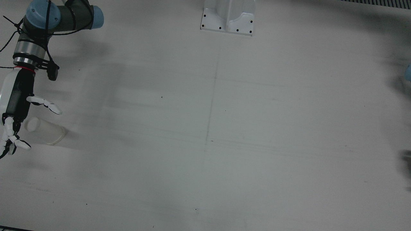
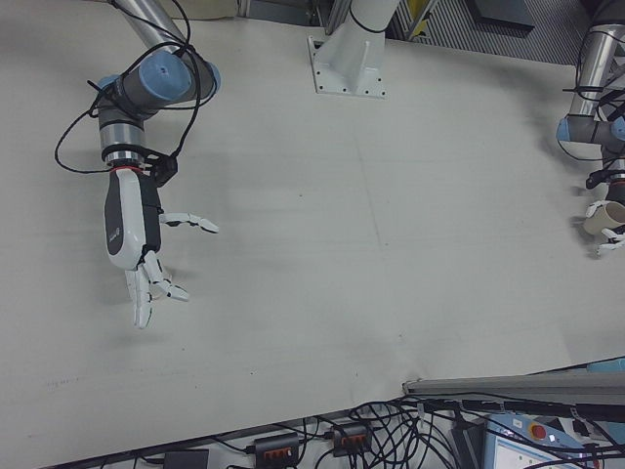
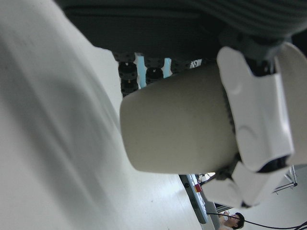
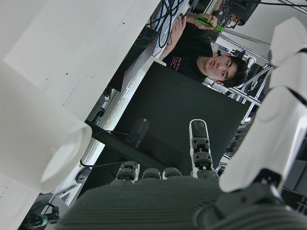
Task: Pour water
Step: 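Lower the left hand's cup back onto the table near its start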
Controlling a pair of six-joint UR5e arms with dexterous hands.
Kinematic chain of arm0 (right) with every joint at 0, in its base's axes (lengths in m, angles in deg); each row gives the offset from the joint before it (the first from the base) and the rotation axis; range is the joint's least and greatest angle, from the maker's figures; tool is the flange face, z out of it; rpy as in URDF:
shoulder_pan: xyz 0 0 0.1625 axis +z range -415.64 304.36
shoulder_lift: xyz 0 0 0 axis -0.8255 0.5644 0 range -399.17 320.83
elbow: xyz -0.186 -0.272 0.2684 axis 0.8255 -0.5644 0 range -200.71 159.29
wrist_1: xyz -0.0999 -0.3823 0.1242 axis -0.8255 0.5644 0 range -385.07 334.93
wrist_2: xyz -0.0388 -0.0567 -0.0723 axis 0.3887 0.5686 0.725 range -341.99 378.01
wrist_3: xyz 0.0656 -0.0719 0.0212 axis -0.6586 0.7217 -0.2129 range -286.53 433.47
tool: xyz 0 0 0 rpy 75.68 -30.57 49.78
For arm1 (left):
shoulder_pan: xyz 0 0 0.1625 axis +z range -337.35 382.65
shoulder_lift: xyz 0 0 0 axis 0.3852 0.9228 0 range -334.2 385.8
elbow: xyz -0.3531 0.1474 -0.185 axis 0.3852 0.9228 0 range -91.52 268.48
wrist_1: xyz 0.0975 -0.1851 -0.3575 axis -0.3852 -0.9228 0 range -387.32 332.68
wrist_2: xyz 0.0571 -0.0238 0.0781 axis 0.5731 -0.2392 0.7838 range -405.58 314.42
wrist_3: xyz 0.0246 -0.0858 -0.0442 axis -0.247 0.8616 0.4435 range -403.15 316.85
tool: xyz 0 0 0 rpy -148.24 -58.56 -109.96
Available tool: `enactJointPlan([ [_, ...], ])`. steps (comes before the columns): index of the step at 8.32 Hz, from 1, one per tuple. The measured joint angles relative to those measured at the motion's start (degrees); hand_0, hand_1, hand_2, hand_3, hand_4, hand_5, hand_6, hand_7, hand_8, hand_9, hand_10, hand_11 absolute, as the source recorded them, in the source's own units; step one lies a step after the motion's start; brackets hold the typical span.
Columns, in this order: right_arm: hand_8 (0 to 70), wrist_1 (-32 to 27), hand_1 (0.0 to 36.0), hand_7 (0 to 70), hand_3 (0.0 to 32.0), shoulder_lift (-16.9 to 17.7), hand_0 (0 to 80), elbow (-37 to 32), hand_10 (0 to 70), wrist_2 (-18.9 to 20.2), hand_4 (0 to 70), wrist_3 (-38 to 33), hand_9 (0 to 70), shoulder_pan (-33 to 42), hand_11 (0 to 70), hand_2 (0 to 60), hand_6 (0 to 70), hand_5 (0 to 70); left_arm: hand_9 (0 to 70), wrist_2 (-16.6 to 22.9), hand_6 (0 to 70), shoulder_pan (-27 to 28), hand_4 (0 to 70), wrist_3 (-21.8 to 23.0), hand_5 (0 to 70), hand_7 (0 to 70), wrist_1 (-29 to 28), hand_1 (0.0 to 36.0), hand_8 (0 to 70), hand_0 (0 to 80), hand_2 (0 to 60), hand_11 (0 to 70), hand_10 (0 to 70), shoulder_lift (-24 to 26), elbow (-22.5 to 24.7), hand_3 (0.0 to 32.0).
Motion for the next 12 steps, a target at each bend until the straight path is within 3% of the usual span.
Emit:
enactJointPlan([
  [3,0.0,0.0,14.2,0.0,0.0,0.02,46.1,-0.15,4.2,0.0,12.0,0.02,0.0,-0.05,7.3,16.8,0.4,27.3,32.1,0.19,28.8,0.38,46.6,-0.07,70.0,36.7,0.07,34.2,22.3,55.5,60.0,24.4,15.7,0.31,-0.36,0.0],
  [7,0.0,0.0,14.2,0.0,0.0,-0.01,46.1,-0.18,4.0,0.0,11.2,0.03,0.0,-0.06,7.0,16.6,0.3,27.4,31.1,0.19,28.3,1.27,45.2,-0.34,70.0,36.1,0.44,32.3,21.6,54.1,60.0,23.7,15.4,0.79,-1.6,0.0],
  [8,0.0,0.0,14.3,0.0,0.0,-0.01,46.2,-0.18,4.1,0.0,11.1,0.03,0.0,-0.09,7.1,16.8,0.4,27.7,24.4,0.23,24.9,1.28,40.1,-0.33,70.0,30.1,0.45,27.8,16.8,54.0,48.5,22.1,14.3,0.84,-1.64,0.0],
  [9,0.0,0.0,14.3,0.0,0.0,-0.01,46.2,-0.22,4.2,0.0,11.4,0.03,0.0,-0.12,7.3,17.0,0.5,27.6,6.6,0.29,14.4,1.33,34.8,-0.28,28.5,13.0,0.46,15.3,4.4,46.6,26.8,15.3,10.1,0.85,-1.64,0.0],
  [10,0.0,0.0,14.3,0.0,0.0,0.01,46.2,-0.28,4.4,0.0,11.6,0.03,0.0,-0.17,7.5,16.9,0.5,27.7,0.0,0.35,8.7,1.62,22.0,-0.27,5.7,5.5,0.46,11.7,0.7,46.2,7.6,11.6,7.4,0.9,-1.62,0.0],
  [11,0.0,0.0,14.3,0.0,0.0,0.05,46.2,-0.35,4.4,0.0,11.6,0.03,0.0,-0.24,7.5,17.0,0.5,27.7,0.0,0.37,5.9,2.53,10.8,-0.24,0.0,0.9,0.46,11.0,0.1,45.9,1.4,9.8,6.1,0.96,-1.58,0.0],
  [12,0.0,0.0,14.3,0.0,0.0,0.07,46.3,-0.44,4.4,0.0,11.6,0.06,0.0,-0.34,7.6,16.9,0.6,27.9,0.0,0.31,4.7,3.47,6.3,-0.23,0.0,0.0,0.43,10.5,0.0,45.6,0.0,9.1,5.5,1.0,-1.57,0.0],
])
